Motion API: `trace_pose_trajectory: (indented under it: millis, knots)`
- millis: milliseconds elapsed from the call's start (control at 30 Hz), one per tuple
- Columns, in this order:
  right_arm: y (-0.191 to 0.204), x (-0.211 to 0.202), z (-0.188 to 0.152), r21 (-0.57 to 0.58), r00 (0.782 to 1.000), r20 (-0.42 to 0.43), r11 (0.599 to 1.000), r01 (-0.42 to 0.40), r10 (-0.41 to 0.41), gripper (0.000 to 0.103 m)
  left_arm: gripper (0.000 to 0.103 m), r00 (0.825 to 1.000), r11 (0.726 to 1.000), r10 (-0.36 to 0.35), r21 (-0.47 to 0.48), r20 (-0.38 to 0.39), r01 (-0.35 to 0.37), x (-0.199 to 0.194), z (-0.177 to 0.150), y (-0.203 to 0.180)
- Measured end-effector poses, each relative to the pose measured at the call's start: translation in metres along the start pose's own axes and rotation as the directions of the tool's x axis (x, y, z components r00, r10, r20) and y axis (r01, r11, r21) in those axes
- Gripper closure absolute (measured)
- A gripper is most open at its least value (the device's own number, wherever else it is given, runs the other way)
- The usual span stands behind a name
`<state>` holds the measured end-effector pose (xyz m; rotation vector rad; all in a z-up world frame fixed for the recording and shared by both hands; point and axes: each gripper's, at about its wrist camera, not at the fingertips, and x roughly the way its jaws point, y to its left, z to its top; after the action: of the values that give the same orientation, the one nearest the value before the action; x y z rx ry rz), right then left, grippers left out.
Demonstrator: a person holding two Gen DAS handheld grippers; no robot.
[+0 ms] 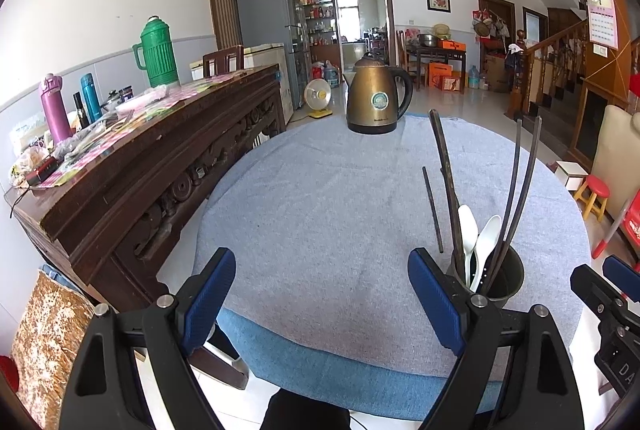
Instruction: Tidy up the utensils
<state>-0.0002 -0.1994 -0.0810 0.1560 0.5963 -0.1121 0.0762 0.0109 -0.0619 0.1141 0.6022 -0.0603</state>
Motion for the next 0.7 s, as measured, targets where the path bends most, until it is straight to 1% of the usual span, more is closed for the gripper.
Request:
trace_pose_trajectory:
  millis: [700]
  knots:
    - [-0.0044,0.0022,-0.0001,0.018,1.0,-0.022,1.0,0.007,-0.007,0.04,0.015,1.0,1.0,-0.008,-0.006,-0.022,0.008,0.0047,-0.0067,-0.0028]
